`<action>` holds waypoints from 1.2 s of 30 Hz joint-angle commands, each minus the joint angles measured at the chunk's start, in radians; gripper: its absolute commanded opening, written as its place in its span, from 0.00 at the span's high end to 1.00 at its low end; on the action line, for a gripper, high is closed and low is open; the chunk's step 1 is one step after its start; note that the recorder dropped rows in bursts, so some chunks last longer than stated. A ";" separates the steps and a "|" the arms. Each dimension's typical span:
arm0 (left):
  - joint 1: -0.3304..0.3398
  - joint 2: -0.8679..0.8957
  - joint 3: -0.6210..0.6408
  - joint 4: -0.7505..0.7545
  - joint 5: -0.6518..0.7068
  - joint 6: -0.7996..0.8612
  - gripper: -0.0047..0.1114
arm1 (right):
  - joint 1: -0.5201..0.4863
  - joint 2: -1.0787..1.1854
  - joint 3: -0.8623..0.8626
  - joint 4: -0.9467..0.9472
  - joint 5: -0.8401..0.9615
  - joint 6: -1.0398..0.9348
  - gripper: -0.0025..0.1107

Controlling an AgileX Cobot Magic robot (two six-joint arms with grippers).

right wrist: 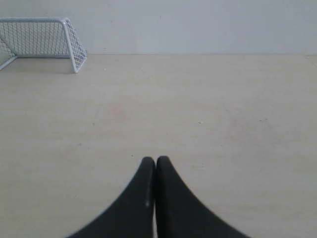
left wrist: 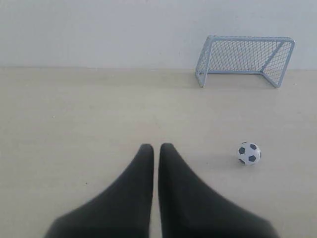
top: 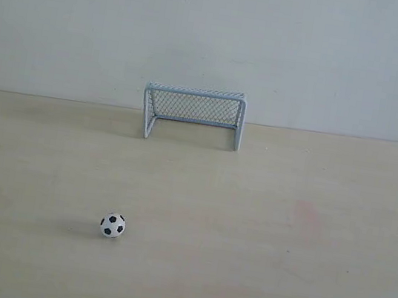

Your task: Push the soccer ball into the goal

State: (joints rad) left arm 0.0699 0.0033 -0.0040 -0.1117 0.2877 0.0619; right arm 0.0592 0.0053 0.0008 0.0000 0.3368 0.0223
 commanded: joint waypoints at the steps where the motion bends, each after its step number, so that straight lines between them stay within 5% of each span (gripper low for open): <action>1: 0.002 -0.003 0.004 0.004 0.001 -0.010 0.92 | 0.003 -0.005 -0.001 0.000 -0.004 -0.001 0.98; 11: 0.002 -0.003 0.004 0.004 -0.043 -0.010 0.92 | 0.003 -0.005 -0.001 0.000 -0.004 -0.001 0.98; 13: 0.002 -0.003 0.004 0.004 -0.226 -0.010 0.92 | 0.003 -0.005 -0.001 0.000 -0.004 -0.001 0.98; 17: 0.002 -0.003 0.004 0.001 -0.864 -0.040 0.92 | 0.003 -0.005 -0.001 0.000 -0.004 -0.001 0.98; 20: 0.002 -0.003 -0.059 -0.004 -0.959 -0.040 0.92 | 0.003 -0.005 -0.001 0.000 -0.004 -0.001 0.98; 26: 0.002 0.006 -0.355 0.011 -0.515 0.113 0.92 | 0.003 -0.005 -0.001 0.000 -0.004 -0.001 0.98; 34: 0.002 0.345 -0.764 0.023 0.199 0.207 0.92 | 0.003 -0.005 -0.001 0.000 -0.004 -0.001 0.98; 36: 0.002 0.427 -0.800 0.023 0.242 0.207 0.92 | 0.003 -0.005 -0.001 0.000 -0.004 -0.001 0.98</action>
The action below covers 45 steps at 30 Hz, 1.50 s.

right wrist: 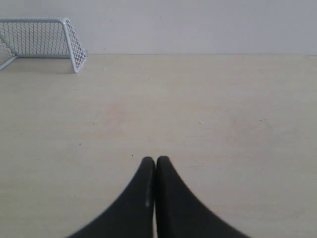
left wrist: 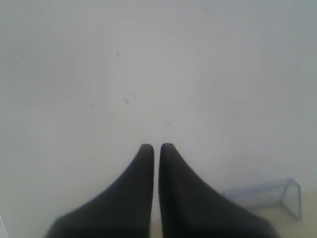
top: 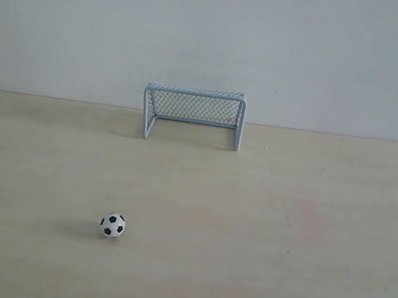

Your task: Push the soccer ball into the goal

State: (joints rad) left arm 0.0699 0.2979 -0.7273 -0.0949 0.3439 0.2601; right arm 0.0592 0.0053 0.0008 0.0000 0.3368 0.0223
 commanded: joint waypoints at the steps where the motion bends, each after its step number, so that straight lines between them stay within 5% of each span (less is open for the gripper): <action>1: 0.002 0.155 -0.076 0.006 0.169 0.008 0.92 | 0.003 -0.005 -0.001 0.000 -0.004 -0.001 0.98; 17: 0.002 0.211 -0.076 0.006 0.107 0.008 0.92 | 0.003 -0.005 -0.001 0.000 -0.004 -0.001 0.98; 24: 0.002 0.256 -0.076 0.006 -0.208 0.053 0.92 | 0.003 -0.005 -0.001 0.000 -0.004 -0.001 0.98; 30: 0.000 0.372 -0.076 0.006 -0.344 0.224 0.92 | 0.003 -0.005 -0.001 0.000 -0.004 -0.001 0.98; 37: 0.000 0.535 -0.076 0.006 -0.249 0.349 0.92 | 0.003 -0.005 -0.001 0.000 -0.004 -0.001 0.98; 45: 0.000 0.684 -0.076 -0.001 0.089 0.522 0.92 | 0.003 -0.005 -0.001 0.000 -0.004 -0.001 0.98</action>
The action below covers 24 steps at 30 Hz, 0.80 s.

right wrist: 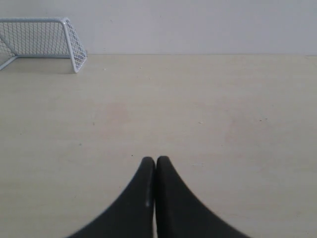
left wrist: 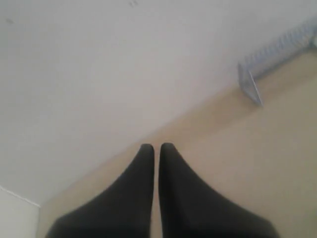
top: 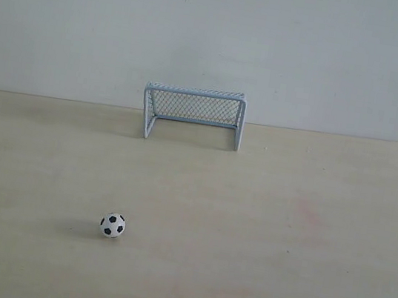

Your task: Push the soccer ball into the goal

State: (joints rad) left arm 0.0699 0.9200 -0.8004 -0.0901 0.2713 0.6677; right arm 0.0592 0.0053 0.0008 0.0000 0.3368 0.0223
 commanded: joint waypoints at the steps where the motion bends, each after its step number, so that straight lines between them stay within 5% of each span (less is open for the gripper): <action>1: 0.000 0.079 -0.003 -0.028 0.213 0.148 0.92 | 0.003 -0.005 -0.001 0.000 -0.004 -0.001 0.98; 14: 0.000 0.242 -0.003 -0.524 0.801 0.705 0.92 | 0.003 -0.005 -0.001 0.000 -0.004 -0.001 0.98; 19: 0.000 0.302 -0.003 -0.526 0.702 0.776 0.92 | 0.003 -0.005 -0.001 0.000 -0.004 -0.001 0.98; 24: 0.000 0.383 -0.003 -0.553 0.372 0.776 0.92 | 0.003 -0.005 -0.001 0.000 -0.004 -0.001 0.98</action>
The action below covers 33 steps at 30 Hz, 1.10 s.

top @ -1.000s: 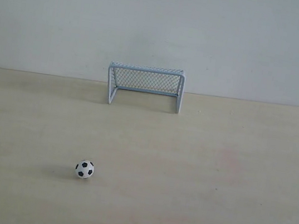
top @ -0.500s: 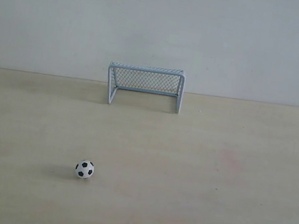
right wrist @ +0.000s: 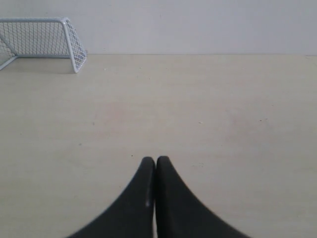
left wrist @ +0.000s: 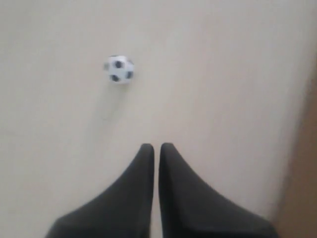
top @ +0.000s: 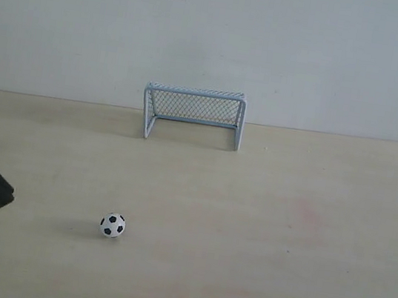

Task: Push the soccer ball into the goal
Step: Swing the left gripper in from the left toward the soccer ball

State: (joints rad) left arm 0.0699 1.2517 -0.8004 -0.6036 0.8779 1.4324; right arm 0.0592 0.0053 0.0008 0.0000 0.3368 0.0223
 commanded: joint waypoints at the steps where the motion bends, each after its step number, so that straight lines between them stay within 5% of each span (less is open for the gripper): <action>1: 0.000 0.067 -0.003 -0.057 -0.290 0.014 0.92 | 0.003 -0.005 -0.001 0.000 -0.004 -0.001 0.98; 7: -0.008 0.149 -0.055 -0.119 -0.393 0.192 0.92 | 0.003 -0.005 -0.001 0.000 -0.004 -0.001 0.98; 11: -0.012 0.246 -0.171 -0.355 -0.470 0.492 0.92 | 0.003 -0.005 -0.001 0.000 -0.004 -0.001 0.98; 15: -0.010 0.365 -0.309 -0.579 -0.443 0.504 0.92 | 0.003 -0.005 -0.001 0.000 -0.004 -0.001 0.98; 16: -0.012 0.422 -0.358 -0.602 -0.309 0.505 0.92 | 0.003 -0.005 -0.001 0.000 -0.004 -0.001 0.98; 19: -0.012 0.488 -0.420 -0.389 0.022 0.498 0.92 | 0.003 -0.005 -0.001 0.000 -0.004 -0.001 0.98; 23: -0.012 0.434 -0.417 0.150 0.334 0.053 0.92 | 0.003 -0.005 -0.001 0.000 -0.004 -0.001 0.98; 27: -0.012 0.432 -0.326 0.167 0.343 0.004 0.92 | 0.003 -0.005 -0.001 0.000 -0.004 -0.001 0.98; 30: -0.014 0.432 -0.257 0.167 0.209 -0.008 0.92 | 0.003 -0.005 -0.001 0.000 -0.004 -0.001 0.98; 33: -0.076 0.432 -0.230 0.171 0.156 -0.037 0.92 | 0.003 -0.005 -0.001 0.000 -0.004 -0.001 0.98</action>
State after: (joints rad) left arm 0.0435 1.6891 -1.0500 -0.4273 1.0807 1.4324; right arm 0.0592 0.0053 0.0008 0.0000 0.3368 0.0223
